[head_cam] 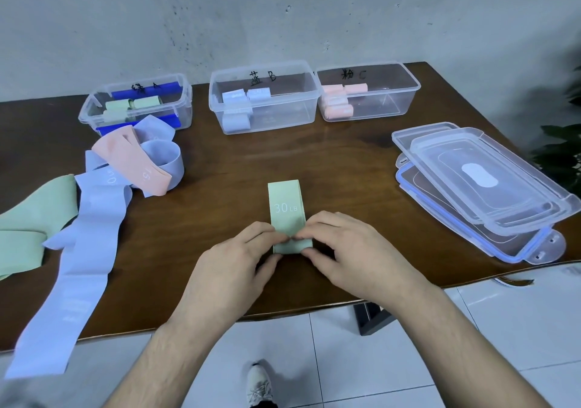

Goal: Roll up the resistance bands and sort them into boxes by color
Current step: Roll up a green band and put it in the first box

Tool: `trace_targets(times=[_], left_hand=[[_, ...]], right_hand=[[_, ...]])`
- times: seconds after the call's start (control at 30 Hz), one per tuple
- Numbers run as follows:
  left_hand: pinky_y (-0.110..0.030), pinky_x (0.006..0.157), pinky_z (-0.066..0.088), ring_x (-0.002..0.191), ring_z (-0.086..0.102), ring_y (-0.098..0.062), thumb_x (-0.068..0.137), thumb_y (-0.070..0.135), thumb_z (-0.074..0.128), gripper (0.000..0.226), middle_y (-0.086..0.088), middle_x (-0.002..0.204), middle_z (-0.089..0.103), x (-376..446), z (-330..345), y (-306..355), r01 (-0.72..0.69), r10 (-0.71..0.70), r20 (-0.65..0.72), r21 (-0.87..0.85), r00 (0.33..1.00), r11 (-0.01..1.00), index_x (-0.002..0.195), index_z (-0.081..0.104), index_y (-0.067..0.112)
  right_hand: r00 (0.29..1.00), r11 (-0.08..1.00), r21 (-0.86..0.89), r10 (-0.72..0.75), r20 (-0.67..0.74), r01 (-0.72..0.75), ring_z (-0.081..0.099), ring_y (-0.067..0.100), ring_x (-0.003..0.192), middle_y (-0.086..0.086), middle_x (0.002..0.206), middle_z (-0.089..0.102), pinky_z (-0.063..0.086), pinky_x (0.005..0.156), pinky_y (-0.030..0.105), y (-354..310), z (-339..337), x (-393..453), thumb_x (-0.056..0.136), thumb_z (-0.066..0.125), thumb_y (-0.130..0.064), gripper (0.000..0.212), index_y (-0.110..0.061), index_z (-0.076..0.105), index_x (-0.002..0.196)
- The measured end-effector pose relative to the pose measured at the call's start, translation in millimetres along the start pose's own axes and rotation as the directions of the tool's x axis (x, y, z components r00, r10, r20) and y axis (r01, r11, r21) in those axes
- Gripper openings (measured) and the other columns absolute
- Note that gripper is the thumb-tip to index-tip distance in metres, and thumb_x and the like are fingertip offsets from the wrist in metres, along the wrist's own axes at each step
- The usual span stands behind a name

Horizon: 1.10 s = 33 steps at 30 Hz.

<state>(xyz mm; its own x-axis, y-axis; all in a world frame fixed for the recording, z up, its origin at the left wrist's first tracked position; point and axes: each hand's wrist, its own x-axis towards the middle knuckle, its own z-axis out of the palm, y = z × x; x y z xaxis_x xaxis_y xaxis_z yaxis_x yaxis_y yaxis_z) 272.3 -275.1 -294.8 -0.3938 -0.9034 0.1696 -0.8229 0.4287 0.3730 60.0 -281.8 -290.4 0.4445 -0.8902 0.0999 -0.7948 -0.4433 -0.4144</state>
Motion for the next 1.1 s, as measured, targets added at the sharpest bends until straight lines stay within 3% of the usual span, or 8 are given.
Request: trace_targets(times=[0.1, 0.17, 0.3, 0.4, 0.53, 0.7, 0.93, 1.1], left_hand=[[-0.016, 0.056, 0.048, 0.07, 0.052, -0.001, 0.091, 0.03, 0.067, 0.023, 0.024, 0.116, 0.059, 4.3, 1.3, -1.2, 0.024, -0.024, -0.023, -0.012, 0.999, 1.0, 0.114, 0.067, 0.034], [-0.024, 0.065, 0.054, 0.083, 0.061, -0.005, 0.094, 0.033, 0.061, 0.025, 0.025, 0.12, 0.057, 6.8, 1.5, -2.7, 0.037, -0.037, -0.016, -0.007, 0.999, 0.999, 0.118, 0.066, 0.035], [-0.03, 0.08, 0.056, 0.102, 0.061, -0.006, 0.098, 0.035, 0.052, 0.029, 0.025, 0.127, 0.052, 10.7, 2.8, -2.7, 0.059, -0.058, 0.02, -0.016, 0.998, 0.998, 0.126, 0.061, 0.035], [-0.028, 0.076, 0.057, 0.099, 0.062, -0.007, 0.099, 0.035, 0.051, 0.031, 0.024, 0.128, 0.052, 11.2, 4.0, -2.1, 0.05, -0.05, 0.004, -0.007, 0.999, 0.999, 0.128, 0.061, 0.033], [-0.024, 0.055, 0.054, 0.075, 0.061, -0.008, 0.094, 0.031, 0.062, 0.026, 0.02, 0.121, 0.056, 9.4, 3.1, -1.1, 0.023, -0.023, -0.065, -0.006, 0.998, 1.0, 0.12, 0.064, 0.032], [-0.021, 0.054, 0.051, 0.067, 0.05, -0.005, 0.089, 0.03, 0.071, 0.028, 0.018, 0.12, 0.059, 11.7, 5.0, -2.6, 0.021, -0.02, -0.066, 0.008, 0.998, 1.0, 0.116, 0.067, 0.032], [-0.028, 0.063, 0.057, 0.084, 0.064, -0.009, 0.095, 0.036, 0.059, 0.03, 0.022, 0.124, 0.055, 17.6, 6.3, -4.9, 0.066, -0.063, -0.078, 0.036, 0.995, 0.997, 0.124, 0.064, 0.034], [-0.023, 0.072, 0.056, 0.101, 0.063, -0.008, 0.099, 0.039, 0.051, 0.035, 0.022, 0.132, 0.05, 20.9, 6.4, -3.1, 0.078, -0.076, -0.042, 0.049, 0.996, 0.996, 0.134, 0.057, 0.036]], right_hand=[[1.0, 1.0, -0.017, 0.011, -0.027, -0.011, 0.051, 0.007, 0.11, -0.019, 0.126, 0.056, 0.046, 0.096, 0.025, 1.2, 1.7, -1.5, 0.098, 0.058, -0.035, 0.032, -0.033, 0.061, 0.13], [0.998, 1.0, -0.006, 0.023, -0.058, -0.023, 0.052, 0.006, 0.107, -0.017, 0.125, 0.055, 0.047, 0.093, 0.022, 0.8, 4.6, -2.9, 0.095, 0.064, -0.034, 0.035, -0.032, 0.061, 0.129], [0.998, 0.999, 0.015, 0.035, -0.054, -0.035, 0.052, 0.006, 0.109, -0.016, 0.125, 0.055, 0.047, 0.092, 0.02, -0.7, 7.7, -0.8, 0.095, 0.064, -0.029, 0.031, -0.031, 0.061, 0.126], [0.998, 0.998, 0.044, 0.036, -0.058, -0.034, 0.054, 0.007, 0.113, -0.015, 0.126, 0.057, 0.048, 0.095, 0.024, 1.7, 6.0, 3.1, 0.098, 0.06, -0.028, 0.029, -0.03, 0.062, 0.127], [0.999, 0.996, 0.08, 0.036, -0.035, -0.034, 0.052, 0.005, 0.116, -0.018, 0.127, 0.055, 0.05, 0.097, 0.027, 6.2, 4.1, 6.5, 0.099, 0.058, -0.03, 0.03, -0.031, 0.061, 0.129], [0.999, 0.996, 0.081, 0.039, -0.034, -0.036, 0.051, 0.004, 0.116, -0.019, 0.127, 0.054, 0.049, 0.098, 0.028, 7.5, 4.6, 10.3, 0.1, 0.056, -0.031, 0.032, -0.031, 0.06, 0.131], [0.997, 1.0, -0.016, 0.019, -0.077, -0.02, 0.049, 0.006, 0.11, -0.016, 0.13, 0.051, 0.05, 0.09, 0.022, 8.7, 8.9, 9.7, 0.096, 0.061, -0.035, 0.043, -0.034, 0.053, 0.139], [0.995, 1.0, -0.017, 0.005, -0.102, -0.007, 0.049, 0.007, 0.103, -0.016, 0.126, 0.054, 0.048, 0.087, 0.022, 12.0, 9.3, 14.4, 0.095, 0.064, -0.031, 0.034, -0.031, 0.061, 0.128]])
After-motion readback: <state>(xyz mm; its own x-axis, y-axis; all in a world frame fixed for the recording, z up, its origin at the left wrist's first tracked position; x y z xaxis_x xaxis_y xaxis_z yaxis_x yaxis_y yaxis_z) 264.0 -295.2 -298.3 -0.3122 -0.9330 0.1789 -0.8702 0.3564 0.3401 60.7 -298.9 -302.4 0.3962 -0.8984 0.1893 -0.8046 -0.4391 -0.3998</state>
